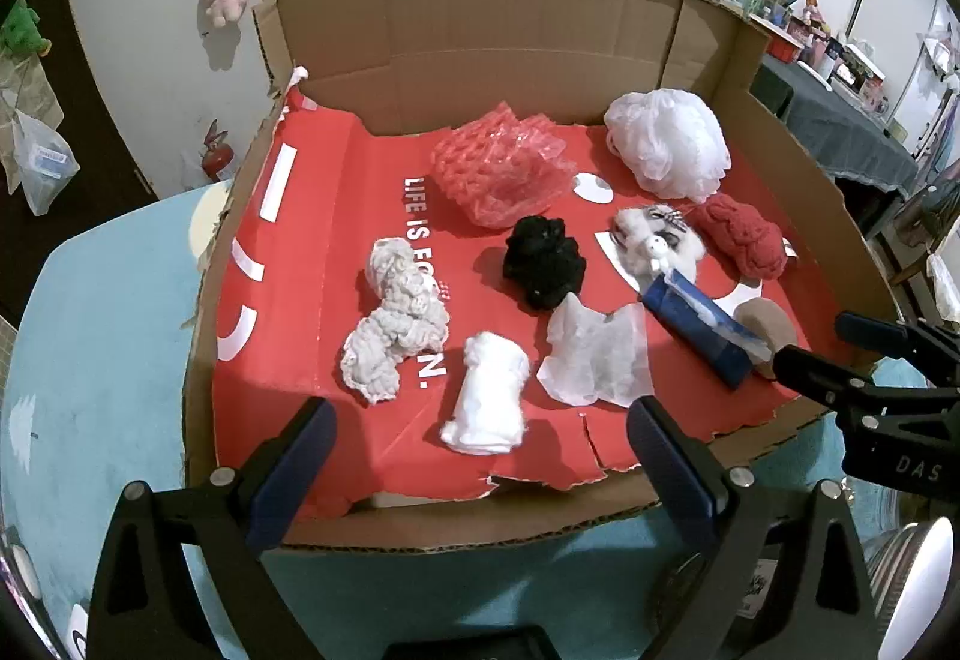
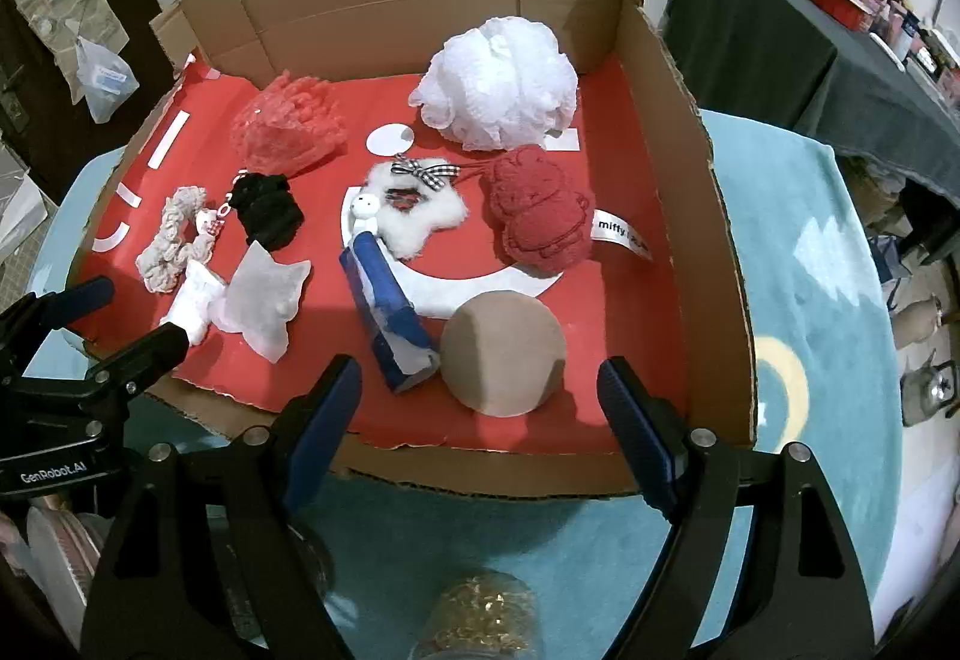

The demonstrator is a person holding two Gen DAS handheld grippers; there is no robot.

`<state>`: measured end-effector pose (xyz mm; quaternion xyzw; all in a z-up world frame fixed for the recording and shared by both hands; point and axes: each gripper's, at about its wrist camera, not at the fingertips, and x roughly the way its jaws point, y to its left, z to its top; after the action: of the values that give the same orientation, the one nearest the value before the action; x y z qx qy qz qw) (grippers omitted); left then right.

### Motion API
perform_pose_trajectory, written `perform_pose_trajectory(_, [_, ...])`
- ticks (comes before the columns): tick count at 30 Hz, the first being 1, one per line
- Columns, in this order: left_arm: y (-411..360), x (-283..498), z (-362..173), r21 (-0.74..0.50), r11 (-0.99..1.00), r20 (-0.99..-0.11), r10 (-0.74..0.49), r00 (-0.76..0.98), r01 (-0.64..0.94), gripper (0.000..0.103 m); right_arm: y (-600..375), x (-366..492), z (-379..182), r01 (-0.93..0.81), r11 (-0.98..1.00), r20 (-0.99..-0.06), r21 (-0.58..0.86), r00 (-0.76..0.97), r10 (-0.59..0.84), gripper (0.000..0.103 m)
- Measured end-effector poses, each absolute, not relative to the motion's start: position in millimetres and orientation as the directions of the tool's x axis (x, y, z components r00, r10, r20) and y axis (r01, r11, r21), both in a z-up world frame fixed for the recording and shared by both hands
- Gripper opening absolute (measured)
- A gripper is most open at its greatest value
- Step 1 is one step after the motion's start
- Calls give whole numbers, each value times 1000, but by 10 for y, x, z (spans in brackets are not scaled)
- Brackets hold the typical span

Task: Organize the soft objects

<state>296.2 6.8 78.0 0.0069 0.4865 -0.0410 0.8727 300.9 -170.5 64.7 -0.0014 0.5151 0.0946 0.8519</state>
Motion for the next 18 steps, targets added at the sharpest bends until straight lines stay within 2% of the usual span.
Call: perform_pose_trajectory(18, [75, 2960, 773, -32, 997, -851, -66, 521, 75, 99, -1700, 3012, 649, -168, 982, -877, 82, 455, 151, 81])
